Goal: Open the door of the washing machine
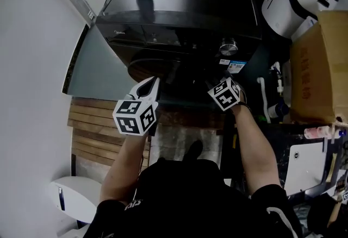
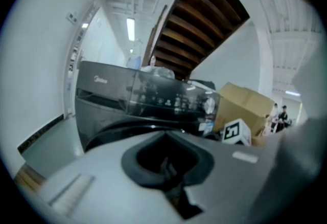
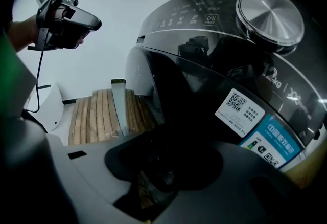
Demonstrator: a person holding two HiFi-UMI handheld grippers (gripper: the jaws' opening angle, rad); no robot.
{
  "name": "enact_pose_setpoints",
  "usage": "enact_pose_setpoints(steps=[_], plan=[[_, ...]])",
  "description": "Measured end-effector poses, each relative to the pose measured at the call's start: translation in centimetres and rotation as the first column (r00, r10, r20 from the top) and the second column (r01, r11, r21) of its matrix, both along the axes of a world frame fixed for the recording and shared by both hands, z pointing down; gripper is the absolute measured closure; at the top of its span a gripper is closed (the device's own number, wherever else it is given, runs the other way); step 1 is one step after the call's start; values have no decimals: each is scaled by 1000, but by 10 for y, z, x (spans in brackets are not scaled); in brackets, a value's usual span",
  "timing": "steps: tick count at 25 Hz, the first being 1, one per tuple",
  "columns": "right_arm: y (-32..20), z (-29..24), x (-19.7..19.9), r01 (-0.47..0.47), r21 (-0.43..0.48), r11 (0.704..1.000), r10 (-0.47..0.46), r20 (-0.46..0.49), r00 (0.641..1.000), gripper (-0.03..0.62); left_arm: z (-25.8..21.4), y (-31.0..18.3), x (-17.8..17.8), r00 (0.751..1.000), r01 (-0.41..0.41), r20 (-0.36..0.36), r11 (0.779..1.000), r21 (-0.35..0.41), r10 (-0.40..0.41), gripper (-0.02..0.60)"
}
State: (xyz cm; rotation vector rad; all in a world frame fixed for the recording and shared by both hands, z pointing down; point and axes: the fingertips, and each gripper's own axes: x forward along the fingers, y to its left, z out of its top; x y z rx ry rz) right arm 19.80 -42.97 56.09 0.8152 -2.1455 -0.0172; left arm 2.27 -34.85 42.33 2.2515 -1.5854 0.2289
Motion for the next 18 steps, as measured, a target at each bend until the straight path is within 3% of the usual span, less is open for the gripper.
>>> enact_pose_setpoints(steps=[18], plan=[[-2,0,0,-56,-32,998,56,20,998,441,17,23,-28,998,-46,-35,998,-41,45,566]])
